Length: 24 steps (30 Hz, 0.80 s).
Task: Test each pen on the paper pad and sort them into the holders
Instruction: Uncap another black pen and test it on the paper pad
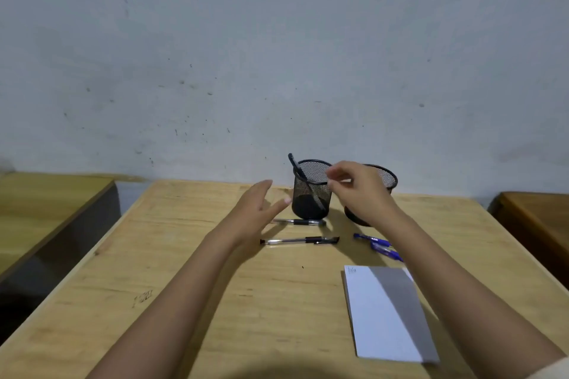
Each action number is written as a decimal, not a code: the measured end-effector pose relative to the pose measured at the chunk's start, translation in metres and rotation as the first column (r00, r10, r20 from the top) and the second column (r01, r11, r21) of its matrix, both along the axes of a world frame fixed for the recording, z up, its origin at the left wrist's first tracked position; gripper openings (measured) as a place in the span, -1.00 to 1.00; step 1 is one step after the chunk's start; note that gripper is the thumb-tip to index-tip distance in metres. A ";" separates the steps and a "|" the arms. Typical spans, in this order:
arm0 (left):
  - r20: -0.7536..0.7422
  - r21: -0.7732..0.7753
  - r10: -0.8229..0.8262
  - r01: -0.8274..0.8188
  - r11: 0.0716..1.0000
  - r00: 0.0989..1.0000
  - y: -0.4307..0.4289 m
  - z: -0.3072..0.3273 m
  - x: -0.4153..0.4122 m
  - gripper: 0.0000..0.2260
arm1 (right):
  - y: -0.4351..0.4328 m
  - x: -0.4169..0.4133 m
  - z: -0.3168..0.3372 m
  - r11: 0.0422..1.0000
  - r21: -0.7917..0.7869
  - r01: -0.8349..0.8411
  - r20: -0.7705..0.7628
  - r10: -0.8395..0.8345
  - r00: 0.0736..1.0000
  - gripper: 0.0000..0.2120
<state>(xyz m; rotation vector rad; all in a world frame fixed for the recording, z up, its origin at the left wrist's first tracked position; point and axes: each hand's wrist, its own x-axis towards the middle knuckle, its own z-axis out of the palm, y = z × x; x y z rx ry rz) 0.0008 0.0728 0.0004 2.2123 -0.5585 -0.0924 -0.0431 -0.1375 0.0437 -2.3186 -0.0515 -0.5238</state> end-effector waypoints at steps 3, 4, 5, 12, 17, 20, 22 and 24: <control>0.048 0.202 -0.003 -0.007 0.979 0.999 0.035 -0.021 -0.023 -0.33 | 0.015 -0.019 -0.028 0.986 -0.104 -0.131 -0.104 0.120 0.987 -0.82; 0.057 0.271 -0.006 -0.009 0.963 0.998 0.046 -0.027 -0.029 -0.32 | 0.019 -0.022 -0.038 0.972 -0.167 -0.164 -0.153 0.138 0.978 -0.81; 0.052 0.325 -0.008 -0.010 0.946 0.999 0.056 -0.033 -0.035 -0.29 | 0.023 -0.023 -0.046 0.955 -0.231 -0.184 -0.192 0.141 0.971 -0.80; 0.065 0.498 -0.025 -0.011 0.867 0.998 0.073 -0.051 -0.059 -0.20 | 0.039 -0.021 -0.074 0.864 -0.471 -0.178 -0.234 0.072 0.970 -0.80; 0.064 0.506 -0.021 -0.014 0.863 0.998 0.074 -0.051 -0.061 -0.18 | 0.049 -0.022 -0.070 0.966 -0.224 -0.125 -0.159 0.091 0.983 -0.87; 0.018 0.480 -0.011 0.001 0.877 1.000 0.074 -0.048 -0.060 -0.27 | 0.056 -0.027 -0.052 0.952 0.296 -0.082 -0.076 0.109 0.991 -0.83; -0.043 0.389 -0.004 0.020 0.921 0.999 0.072 -0.042 -0.062 -0.35 | 0.058 -0.033 -0.040 0.825 0.557 -0.092 -0.052 0.145 0.988 -0.83; -0.131 0.117 -0.013 0.029 0.993 0.991 0.066 -0.036 -0.066 -0.55 | 0.061 -0.041 -0.034 0.660 0.745 -0.099 -0.049 0.202 0.978 -0.87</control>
